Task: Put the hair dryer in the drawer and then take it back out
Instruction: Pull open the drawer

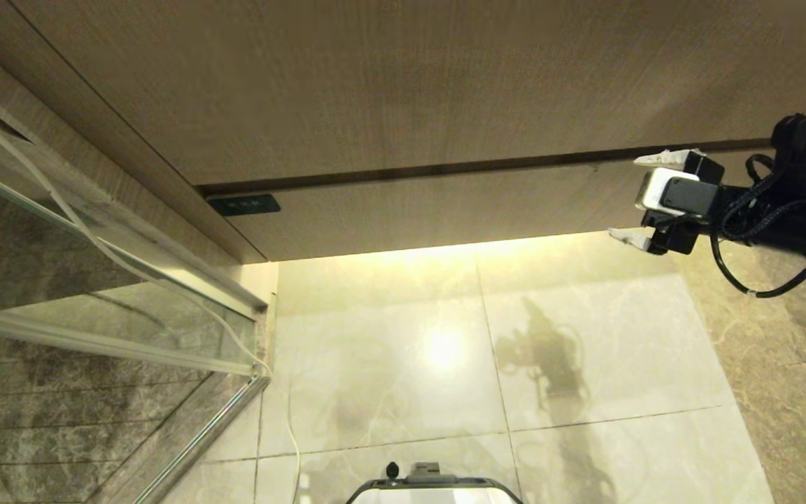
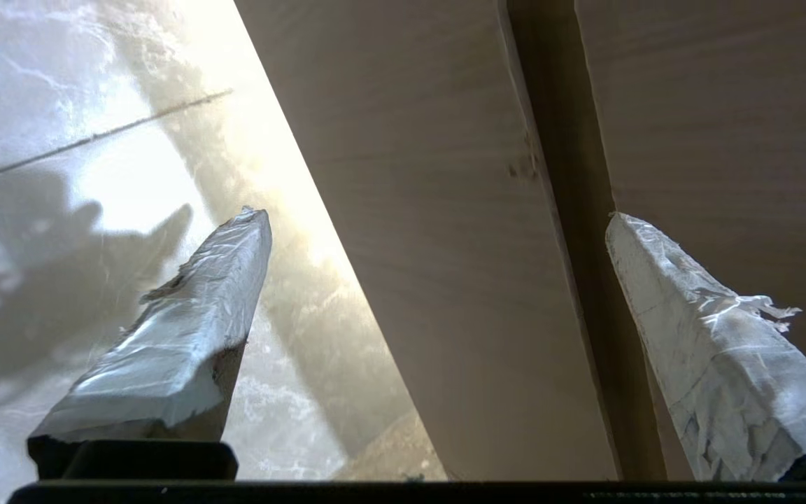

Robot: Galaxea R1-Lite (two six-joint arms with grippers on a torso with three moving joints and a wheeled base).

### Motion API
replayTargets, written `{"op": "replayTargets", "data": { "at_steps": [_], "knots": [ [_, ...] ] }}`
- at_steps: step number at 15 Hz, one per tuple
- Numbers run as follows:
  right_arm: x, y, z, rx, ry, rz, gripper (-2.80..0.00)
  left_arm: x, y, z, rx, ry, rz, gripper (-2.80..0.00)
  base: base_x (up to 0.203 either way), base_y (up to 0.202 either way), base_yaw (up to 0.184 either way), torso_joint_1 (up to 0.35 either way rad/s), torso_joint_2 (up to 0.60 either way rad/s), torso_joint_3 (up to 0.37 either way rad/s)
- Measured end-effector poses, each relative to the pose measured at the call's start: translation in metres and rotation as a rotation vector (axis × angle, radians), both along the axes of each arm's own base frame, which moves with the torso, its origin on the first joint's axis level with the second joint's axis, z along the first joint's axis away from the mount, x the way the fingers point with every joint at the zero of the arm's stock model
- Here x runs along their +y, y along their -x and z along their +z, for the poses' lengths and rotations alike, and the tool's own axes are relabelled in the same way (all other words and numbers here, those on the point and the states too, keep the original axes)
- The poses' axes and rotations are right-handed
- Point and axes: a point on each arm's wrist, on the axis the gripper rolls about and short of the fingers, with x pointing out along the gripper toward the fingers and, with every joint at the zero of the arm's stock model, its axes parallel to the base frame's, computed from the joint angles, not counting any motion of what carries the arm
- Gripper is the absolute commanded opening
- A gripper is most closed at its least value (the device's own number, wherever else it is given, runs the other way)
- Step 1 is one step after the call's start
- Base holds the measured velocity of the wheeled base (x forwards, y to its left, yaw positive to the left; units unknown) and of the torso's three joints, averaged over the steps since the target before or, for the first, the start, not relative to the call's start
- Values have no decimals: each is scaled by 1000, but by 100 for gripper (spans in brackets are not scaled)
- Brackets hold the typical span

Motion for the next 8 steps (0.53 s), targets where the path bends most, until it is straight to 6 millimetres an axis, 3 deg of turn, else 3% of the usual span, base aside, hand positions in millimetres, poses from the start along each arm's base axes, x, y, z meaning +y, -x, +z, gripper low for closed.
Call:
{"op": "replayTargets", "data": {
  "at_steps": [8],
  "knots": [
    [-3, -19, -19, 29, 43, 112, 0, 0, 0, 0, 0, 0, 0, -280, 0, 0, 0, 0, 0, 0]
  ]
}}
